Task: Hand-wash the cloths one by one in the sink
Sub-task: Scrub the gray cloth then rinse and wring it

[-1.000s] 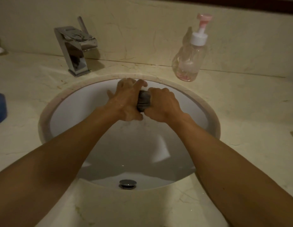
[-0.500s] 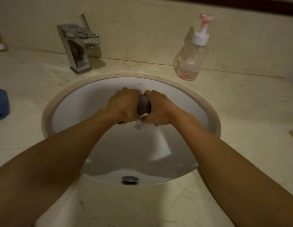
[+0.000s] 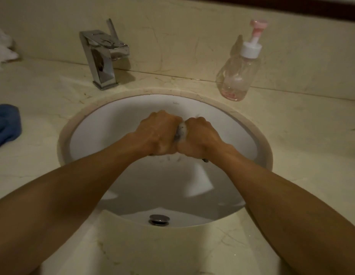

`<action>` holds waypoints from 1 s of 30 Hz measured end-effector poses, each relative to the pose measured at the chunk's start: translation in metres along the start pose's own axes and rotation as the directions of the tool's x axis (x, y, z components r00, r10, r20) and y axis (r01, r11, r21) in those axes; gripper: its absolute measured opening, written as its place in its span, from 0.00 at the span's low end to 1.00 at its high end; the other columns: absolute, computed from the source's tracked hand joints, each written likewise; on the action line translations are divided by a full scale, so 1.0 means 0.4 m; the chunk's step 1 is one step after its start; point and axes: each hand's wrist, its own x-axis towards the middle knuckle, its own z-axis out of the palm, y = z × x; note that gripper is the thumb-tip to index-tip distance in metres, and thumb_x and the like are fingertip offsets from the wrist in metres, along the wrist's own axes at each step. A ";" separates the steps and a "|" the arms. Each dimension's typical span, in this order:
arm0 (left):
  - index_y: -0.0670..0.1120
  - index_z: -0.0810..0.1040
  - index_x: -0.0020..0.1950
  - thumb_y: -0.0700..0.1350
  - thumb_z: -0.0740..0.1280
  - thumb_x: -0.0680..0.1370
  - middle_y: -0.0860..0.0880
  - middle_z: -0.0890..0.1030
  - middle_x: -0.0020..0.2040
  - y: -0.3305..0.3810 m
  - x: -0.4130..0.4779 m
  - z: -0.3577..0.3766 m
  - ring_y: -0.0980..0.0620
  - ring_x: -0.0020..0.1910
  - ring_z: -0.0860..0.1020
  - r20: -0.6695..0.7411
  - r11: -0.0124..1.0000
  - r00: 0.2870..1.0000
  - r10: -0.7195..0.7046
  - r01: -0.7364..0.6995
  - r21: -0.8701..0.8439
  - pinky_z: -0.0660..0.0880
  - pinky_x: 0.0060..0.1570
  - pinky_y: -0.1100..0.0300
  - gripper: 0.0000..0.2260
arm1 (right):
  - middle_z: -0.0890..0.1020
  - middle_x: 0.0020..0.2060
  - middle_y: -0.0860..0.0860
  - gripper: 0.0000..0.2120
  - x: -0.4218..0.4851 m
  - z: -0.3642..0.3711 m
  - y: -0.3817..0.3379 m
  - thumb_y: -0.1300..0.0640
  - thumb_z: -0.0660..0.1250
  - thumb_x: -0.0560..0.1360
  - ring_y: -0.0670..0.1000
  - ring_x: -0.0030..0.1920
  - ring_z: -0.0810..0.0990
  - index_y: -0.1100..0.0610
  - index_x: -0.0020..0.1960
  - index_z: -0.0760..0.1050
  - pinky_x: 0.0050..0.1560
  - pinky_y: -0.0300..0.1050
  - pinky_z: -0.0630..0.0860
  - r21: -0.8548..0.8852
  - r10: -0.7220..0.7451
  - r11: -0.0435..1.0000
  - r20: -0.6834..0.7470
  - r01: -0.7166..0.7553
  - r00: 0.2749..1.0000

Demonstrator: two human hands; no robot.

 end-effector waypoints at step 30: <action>0.55 0.77 0.46 0.45 0.75 0.69 0.54 0.79 0.38 -0.037 0.038 0.015 0.51 0.37 0.78 0.155 0.996 0.985 -0.075 0.068 0.050 0.80 0.42 0.54 0.11 | 0.78 0.41 0.50 0.13 -0.005 0.041 -0.014 0.55 0.76 0.71 0.52 0.39 0.78 0.53 0.44 0.71 0.35 0.42 0.74 0.066 0.165 0.983 0.068 -0.170 0.984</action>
